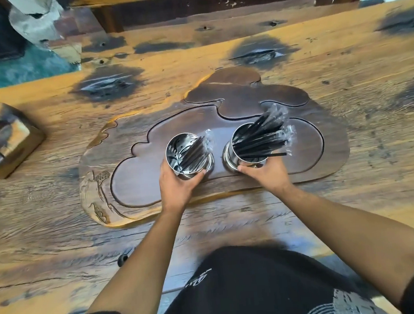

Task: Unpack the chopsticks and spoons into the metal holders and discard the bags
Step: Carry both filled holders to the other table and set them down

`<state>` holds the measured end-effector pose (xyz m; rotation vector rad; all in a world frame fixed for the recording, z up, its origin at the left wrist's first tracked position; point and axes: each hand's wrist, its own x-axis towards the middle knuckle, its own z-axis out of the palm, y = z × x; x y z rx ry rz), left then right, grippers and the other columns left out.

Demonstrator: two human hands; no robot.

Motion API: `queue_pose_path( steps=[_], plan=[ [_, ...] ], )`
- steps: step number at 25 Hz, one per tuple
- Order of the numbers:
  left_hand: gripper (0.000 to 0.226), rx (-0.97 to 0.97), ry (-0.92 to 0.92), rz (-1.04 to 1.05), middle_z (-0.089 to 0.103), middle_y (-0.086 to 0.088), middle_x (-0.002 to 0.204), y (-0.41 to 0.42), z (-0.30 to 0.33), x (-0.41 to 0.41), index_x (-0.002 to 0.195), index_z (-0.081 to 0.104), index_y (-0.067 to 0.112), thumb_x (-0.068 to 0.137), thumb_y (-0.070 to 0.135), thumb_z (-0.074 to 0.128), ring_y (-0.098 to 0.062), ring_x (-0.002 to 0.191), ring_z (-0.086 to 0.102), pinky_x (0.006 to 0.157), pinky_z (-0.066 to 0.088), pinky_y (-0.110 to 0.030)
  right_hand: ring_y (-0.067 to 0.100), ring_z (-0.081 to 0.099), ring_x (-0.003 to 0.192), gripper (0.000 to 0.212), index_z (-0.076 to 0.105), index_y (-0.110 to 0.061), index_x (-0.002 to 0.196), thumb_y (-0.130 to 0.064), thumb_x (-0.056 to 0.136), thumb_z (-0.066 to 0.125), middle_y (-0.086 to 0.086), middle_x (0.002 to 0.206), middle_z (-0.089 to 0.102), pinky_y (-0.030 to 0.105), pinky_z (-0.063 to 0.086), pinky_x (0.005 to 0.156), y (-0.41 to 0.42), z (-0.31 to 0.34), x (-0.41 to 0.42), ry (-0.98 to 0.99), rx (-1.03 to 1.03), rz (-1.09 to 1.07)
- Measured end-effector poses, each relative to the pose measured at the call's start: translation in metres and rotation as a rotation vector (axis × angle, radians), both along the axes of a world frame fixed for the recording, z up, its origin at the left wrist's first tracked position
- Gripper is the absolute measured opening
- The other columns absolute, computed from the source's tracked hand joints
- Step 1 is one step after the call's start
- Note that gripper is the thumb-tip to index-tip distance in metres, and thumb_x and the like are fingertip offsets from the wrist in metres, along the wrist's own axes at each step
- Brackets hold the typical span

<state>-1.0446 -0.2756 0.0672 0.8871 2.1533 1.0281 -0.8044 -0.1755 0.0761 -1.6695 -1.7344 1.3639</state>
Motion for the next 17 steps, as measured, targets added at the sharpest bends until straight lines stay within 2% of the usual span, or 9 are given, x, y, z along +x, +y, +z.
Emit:
queue_pose_path(
  steps=[3, 8, 12, 14, 17],
  plan=[
    [0.103, -0.013, -0.04, 0.034, 0.064, 0.005, 0.126, 0.011, -0.004, 0.002, 0.133, 0.048, 0.029, 0.049, 0.071, 0.09, -0.015, 0.119, 0.063, 0.102, 0.056, -0.042, 0.002, 0.073, 0.101, 0.05, 0.077, -0.02, 0.11, -0.041, 0.068, 0.091, -0.013, 0.104, 0.078, 0.034, 0.057, 0.1, 0.013, -0.01, -0.002, -0.001, -0.029, 0.031],
    [0.105, -0.063, -0.029, 0.041, 0.064, 0.003, 0.127, 0.016, -0.014, 0.003, 0.136, 0.049, 0.023, 0.05, 0.069, 0.09, -0.016, 0.12, 0.063, 0.103, 0.055, -0.044, -0.003, 0.071, 0.102, 0.052, 0.075, -0.018, 0.116, -0.033, 0.07, 0.094, -0.014, 0.108, 0.077, 0.023, 0.054, 0.101, 0.026, -0.015, -0.004, -0.021, -0.06, 0.022],
    [0.102, -0.093, 0.0, 0.028, 0.064, 0.002, 0.127, 0.015, -0.016, 0.005, 0.136, 0.048, 0.022, 0.052, 0.064, 0.09, -0.016, 0.12, 0.062, 0.105, 0.053, -0.043, -0.024, 0.062, 0.089, 0.051, 0.074, -0.014, 0.117, -0.023, 0.072, 0.094, -0.016, 0.104, 0.073, -0.004, 0.044, 0.085, 0.029, -0.02, -0.004, -0.031, -0.062, 0.032],
    [0.103, -0.113, 0.003, 0.026, 0.063, 0.002, 0.129, 0.015, -0.017, 0.006, 0.137, 0.047, 0.023, 0.052, 0.064, 0.09, -0.017, 0.121, 0.061, 0.106, 0.052, -0.043, -0.02, 0.063, 0.088, 0.052, 0.073, -0.013, 0.119, -0.022, 0.072, 0.095, -0.015, 0.104, 0.072, -0.007, 0.041, 0.082, 0.029, -0.022, -0.005, -0.042, -0.056, 0.028],
    [0.104, -0.107, 0.006, 0.026, 0.062, 0.003, 0.13, 0.017, -0.018, 0.006, 0.138, 0.046, 0.024, 0.053, 0.065, 0.089, -0.016, 0.122, 0.06, 0.107, 0.052, -0.044, -0.007, 0.066, 0.094, 0.054, 0.072, -0.013, 0.12, -0.024, 0.072, 0.095, -0.015, 0.107, 0.072, -0.004, 0.044, 0.087, 0.029, -0.027, -0.005, -0.038, -0.045, 0.037]
  ],
)
